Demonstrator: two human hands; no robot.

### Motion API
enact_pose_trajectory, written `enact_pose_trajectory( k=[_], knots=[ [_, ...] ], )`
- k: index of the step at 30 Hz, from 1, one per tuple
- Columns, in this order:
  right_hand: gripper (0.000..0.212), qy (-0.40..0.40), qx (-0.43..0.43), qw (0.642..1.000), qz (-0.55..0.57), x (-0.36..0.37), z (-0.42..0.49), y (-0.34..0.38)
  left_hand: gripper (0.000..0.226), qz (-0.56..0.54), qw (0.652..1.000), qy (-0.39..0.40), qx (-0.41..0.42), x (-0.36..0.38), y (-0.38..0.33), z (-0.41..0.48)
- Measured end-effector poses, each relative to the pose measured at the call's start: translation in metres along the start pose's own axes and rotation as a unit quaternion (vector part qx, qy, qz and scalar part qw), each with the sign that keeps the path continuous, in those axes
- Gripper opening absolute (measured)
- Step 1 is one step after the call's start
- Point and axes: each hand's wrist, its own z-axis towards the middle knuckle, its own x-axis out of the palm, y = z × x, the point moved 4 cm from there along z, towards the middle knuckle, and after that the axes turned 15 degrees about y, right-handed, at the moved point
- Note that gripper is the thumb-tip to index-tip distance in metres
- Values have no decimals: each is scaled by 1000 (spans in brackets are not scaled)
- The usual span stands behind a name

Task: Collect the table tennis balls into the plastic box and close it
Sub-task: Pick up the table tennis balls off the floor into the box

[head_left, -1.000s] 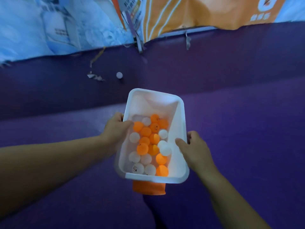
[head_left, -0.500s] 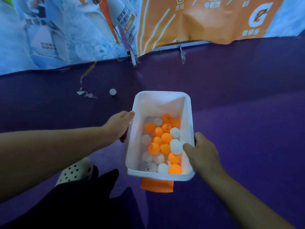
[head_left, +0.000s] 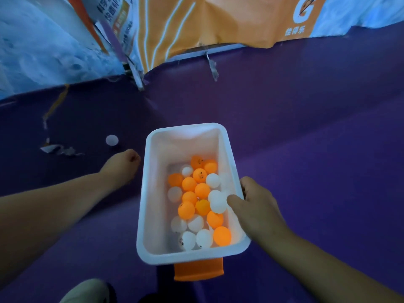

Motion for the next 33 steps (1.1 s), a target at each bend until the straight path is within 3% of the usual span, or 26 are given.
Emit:
enact_pose_trajectory(
  k=[4, 7, 13, 18, 20, 22, 24, 27, 30, 33],
  knots=[
    [6, 2, 34, 999, 25, 17, 22, 22, 19, 164, 985, -38, 29, -25, 35, 47],
    [5, -5, 61, 998, 31, 28, 40, 34, 40, 197, 980, -14, -17, -40, 64, 82],
    [1, -9, 95, 994, 55, 46, 74, 54, 55, 247, 969, -9, 15, -50, 90, 126],
    [2, -23, 82, 994, 72, 53, 103, 58, 42, 124, 992, -36, -2, -46, 96, 154],
    [4, -28, 76, 994, 78, 50, 114, 55, 37, -62, 993, -101, -29, -56, 73, 147],
    [6, -32, 69, 994, 83, 45, 121, 51, 36, -280, 942, -182, -13, -73, 34, 126],
    [7, -38, 63, 993, 90, 34, 122, 49, 29, -354, 899, -243, 83, -86, -14, 91],
    [11, -47, 62, 994, 81, 11, 116, 46, 23, -238, 926, -217, 199, -76, -84, 38],
    [14, -58, 58, 995, 63, -20, 105, 43, 41, -39, 967, -138, 212, -39, -131, 15],
    [14, -71, 61, 994, 57, -55, 86, 40, 50, 30, 960, -160, 226, -27, -159, -9]
  ],
)
